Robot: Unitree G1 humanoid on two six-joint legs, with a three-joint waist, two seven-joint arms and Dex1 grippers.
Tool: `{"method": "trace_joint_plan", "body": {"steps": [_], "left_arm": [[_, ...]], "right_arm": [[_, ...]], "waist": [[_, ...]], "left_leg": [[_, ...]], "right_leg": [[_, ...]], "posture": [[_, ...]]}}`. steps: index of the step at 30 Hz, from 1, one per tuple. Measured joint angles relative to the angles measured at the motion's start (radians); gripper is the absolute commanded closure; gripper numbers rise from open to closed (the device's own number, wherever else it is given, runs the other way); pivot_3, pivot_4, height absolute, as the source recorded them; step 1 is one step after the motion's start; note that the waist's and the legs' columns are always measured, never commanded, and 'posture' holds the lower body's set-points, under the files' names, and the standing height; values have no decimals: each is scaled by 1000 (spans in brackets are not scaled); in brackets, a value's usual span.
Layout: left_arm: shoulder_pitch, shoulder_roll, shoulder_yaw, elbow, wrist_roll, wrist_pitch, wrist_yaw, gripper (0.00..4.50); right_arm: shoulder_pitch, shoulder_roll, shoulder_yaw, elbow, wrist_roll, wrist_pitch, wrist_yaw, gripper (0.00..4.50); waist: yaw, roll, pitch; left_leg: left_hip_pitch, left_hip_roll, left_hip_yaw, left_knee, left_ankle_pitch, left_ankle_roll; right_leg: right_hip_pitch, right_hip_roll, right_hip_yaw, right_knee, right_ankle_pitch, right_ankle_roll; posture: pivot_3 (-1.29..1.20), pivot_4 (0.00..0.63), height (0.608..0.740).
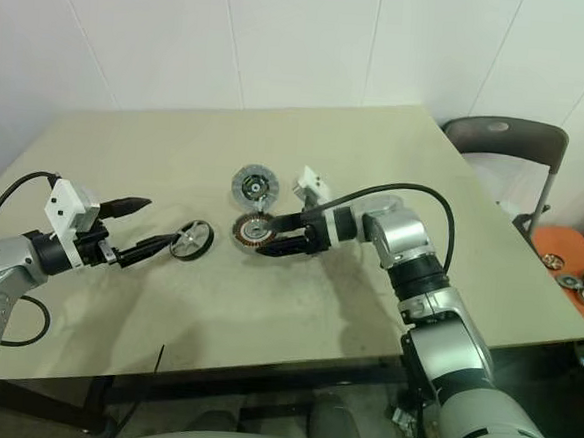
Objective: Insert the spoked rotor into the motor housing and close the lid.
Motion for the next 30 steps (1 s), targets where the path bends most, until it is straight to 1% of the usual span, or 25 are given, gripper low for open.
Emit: {"method": "trace_joint_plan", "body": {"steps": [2, 7, 10, 15, 23, 30], "left_arm": [[-12, -9, -17, 0, 1, 0, 3, 43], [-10, -82, -103, 3, 18, -1, 12, 43], [-6, -117, -126, 26, 22, -1, 23, 43], [5, -122, -129, 80, 46, -22, 30, 43], [8, -119, -124, 81, 44, -38, 45, 43], [35, -106, -95, 49, 40, -31, 48, 43]], "right_arm": [[0, -2, 3, 20, -19, -27, -6, 1064], [15, 1, 3, 70, -44, -53, -29, 1064], [18, 9, -5, 75, -44, -61, -52, 1064], [34, 33, -13, 94, -43, -70, -98, 1064], [46, 50, -23, 95, -31, -63, -117, 1064], [44, 59, -38, 86, -15, -51, -117, 1064]], "waist": [[0, 0, 0], [1, 0, 0], [-2, 0, 0], [0, 0, 0], [-1, 0, 0], [0, 0, 0]], "left_leg": [[0, 0, 0, 0, 0, 0], [0, 0, 0, 0, 0, 0], [0, 0, 0, 0, 0, 0], [0, 0, 0, 0, 0, 0], [0, 0, 0, 0, 0, 0], [0, 0, 0, 0, 0, 0]], "right_leg": [[1, 0, 0, 0, 0, 0], [1, 0, 0, 0, 1, 1], [1, 0, 0, 1, 1, 1], [2, 0, 0, 2, 0, -1], [2, 0, 0, 1, 1, 0], [2, 0, 0, 1, 0, 0]], "posture": [[0, 0, 740], [0, 0, 740], [0, 0, 740], [0, 0, 740], [0, 0, 740], [0, 0, 740]]}}
